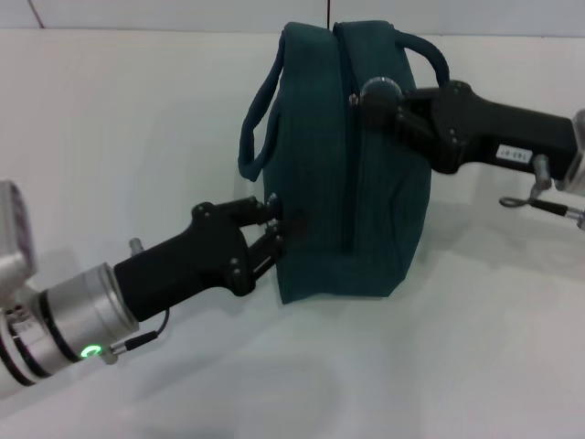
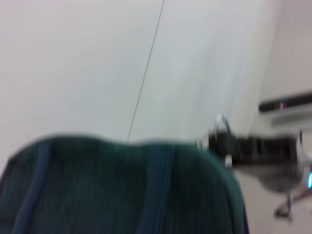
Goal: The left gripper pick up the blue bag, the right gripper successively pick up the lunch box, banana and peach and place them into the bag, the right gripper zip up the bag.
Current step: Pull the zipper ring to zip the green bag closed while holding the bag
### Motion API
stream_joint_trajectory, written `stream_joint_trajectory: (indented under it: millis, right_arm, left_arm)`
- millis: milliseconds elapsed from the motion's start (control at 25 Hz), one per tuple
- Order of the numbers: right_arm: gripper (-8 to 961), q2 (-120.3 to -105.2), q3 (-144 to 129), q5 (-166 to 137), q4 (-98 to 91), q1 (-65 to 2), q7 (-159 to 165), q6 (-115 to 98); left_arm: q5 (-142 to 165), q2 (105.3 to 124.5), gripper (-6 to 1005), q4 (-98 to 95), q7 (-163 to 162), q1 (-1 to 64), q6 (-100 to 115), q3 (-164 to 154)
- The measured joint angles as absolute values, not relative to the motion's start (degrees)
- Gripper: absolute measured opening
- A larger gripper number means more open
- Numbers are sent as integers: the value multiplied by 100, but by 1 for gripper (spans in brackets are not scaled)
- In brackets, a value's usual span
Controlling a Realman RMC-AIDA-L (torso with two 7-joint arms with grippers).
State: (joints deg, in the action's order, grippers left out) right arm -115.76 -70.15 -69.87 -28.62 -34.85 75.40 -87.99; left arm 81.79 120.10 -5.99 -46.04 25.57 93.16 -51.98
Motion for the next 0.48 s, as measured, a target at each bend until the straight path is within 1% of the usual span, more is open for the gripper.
stream_joint_trajectory:
  millis: [80, 280, 480]
  right_arm:
    - [9, -11576, -7040, -6990, -2883, -3446, 7508, -8833]
    - [9, -11569, -7033, -6991, -2895, -3434, 7496, -8838]
    - [10, -11566, -7015, -6968, -2899, -3456, 7445, -8839]
  left_arm:
    - [8084, 12004, 87, -630, -4608, 2519, 9548, -5196]
    - [8033, 11995, 254, -633, -4617, 2549, 9810, -5199]
    - [8042, 12011, 323, -616, -4617, 2632, 9650, -5219]
